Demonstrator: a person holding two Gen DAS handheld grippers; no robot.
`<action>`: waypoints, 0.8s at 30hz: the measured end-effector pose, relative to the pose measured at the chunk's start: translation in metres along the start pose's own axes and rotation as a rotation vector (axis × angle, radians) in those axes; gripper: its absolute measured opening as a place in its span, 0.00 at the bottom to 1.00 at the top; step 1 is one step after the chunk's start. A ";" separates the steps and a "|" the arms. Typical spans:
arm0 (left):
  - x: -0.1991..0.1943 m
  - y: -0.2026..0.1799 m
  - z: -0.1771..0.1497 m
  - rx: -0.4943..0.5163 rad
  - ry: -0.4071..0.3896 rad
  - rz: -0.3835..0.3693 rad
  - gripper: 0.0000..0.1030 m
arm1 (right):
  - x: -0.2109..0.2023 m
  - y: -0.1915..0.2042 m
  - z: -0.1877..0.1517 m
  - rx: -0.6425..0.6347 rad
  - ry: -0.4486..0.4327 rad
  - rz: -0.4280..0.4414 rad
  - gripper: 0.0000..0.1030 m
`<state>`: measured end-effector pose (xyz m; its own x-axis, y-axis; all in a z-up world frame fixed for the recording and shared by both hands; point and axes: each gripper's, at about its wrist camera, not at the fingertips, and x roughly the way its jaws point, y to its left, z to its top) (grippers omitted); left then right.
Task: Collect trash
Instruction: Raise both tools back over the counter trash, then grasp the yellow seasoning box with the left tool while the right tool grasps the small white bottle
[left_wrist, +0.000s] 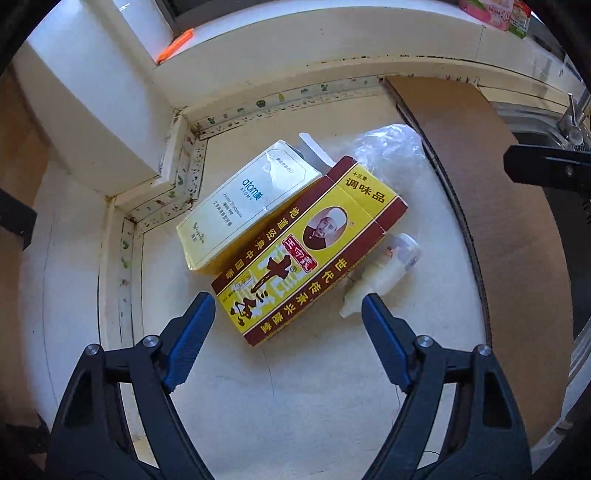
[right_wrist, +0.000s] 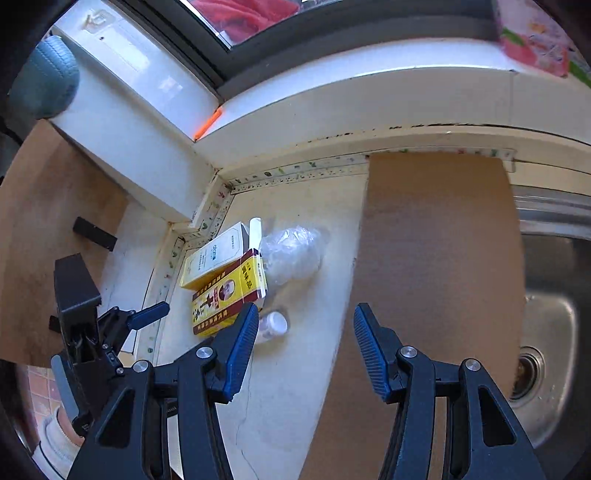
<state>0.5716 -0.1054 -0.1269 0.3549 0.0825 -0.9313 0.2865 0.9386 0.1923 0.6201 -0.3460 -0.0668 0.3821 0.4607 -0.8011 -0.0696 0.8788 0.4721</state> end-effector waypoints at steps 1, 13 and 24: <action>0.006 0.001 0.003 0.006 0.008 -0.001 0.77 | 0.009 0.000 0.004 -0.001 0.005 0.010 0.53; 0.049 0.006 0.036 0.062 0.060 -0.059 0.77 | 0.065 -0.001 0.022 0.013 0.031 0.093 0.53; 0.066 0.021 0.041 -0.050 0.073 -0.148 0.72 | 0.089 -0.005 0.029 0.041 0.009 0.125 0.59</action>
<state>0.6377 -0.0935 -0.1717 0.2462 -0.0359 -0.9686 0.2860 0.9575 0.0372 0.6810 -0.3125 -0.1296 0.3646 0.5672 -0.7385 -0.0785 0.8090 0.5826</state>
